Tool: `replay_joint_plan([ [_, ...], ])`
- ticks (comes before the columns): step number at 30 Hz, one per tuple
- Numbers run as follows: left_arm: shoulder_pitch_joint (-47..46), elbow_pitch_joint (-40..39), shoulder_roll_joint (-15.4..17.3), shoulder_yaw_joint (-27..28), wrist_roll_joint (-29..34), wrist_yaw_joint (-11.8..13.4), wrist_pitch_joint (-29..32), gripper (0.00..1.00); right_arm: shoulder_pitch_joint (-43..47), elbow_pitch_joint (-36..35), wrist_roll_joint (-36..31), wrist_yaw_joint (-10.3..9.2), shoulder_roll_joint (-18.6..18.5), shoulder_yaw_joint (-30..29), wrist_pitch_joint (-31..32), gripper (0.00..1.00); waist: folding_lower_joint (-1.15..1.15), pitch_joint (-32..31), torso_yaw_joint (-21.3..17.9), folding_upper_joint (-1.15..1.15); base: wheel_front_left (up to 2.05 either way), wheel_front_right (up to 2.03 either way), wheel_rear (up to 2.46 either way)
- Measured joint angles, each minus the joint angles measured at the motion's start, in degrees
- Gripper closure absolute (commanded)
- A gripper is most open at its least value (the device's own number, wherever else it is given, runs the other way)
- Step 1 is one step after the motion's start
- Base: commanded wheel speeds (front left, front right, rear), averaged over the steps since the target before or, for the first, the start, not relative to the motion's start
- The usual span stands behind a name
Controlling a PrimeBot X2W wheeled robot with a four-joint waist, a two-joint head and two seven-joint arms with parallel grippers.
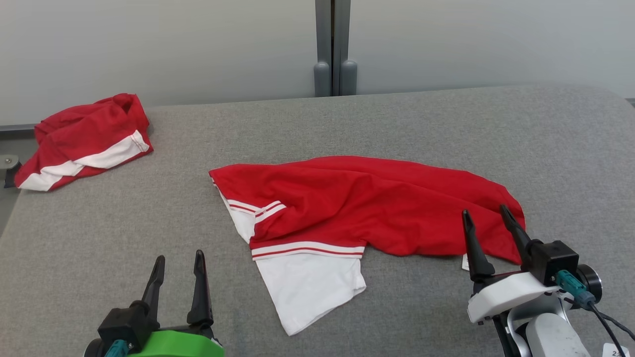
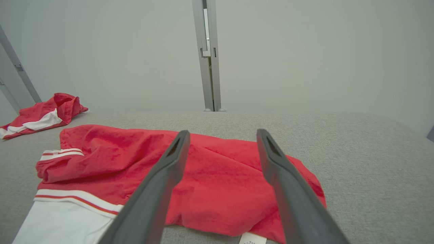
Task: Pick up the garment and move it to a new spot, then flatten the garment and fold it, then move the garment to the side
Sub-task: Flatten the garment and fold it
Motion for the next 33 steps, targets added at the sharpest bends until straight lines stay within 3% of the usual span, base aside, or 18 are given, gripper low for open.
replay_joint_plan([
  [11, 0.1, 0.4, 0.0, -0.9, 0.8, -0.4, 0.0, 0.0, 0.0, -0.2, 0.5, 0.0, 0.0, -1.2, 0.0, 0.0, 0.0, 0.7, 0.0, 0.0, 0.0, 0.0, 0.0],
  [18, 0.3, 7.2, 0.0, -8.0, -3.5, -1.7, 4.5, 0.0, -0.1, -0.1, 0.5, 0.0, 0.0, -3.0, 0.0, 0.0, 0.0, 2.0, -0.7, 0.0, 0.0, 0.0, 0.0],
  [26, -0.4, 9.3, 0.0, -14.9, -9.1, 0.3, 13.2, 0.0, -0.3, 0.8, -0.7, 0.0, 0.0, -4.8, 0.0, 0.0, 0.0, 3.7, -2.3, 0.0, 0.0, 0.0, 0.0],
  [33, -1.4, 10.8, 0.0, -16.5, -10.3, 2.2, 16.6, 0.0, -1.0, 2.2, -1.6, -0.01, 0.0, -6.4, 0.0, 0.0, 0.0, 5.2, -3.8, 0.0, 0.0, 0.0, 0.0],
])
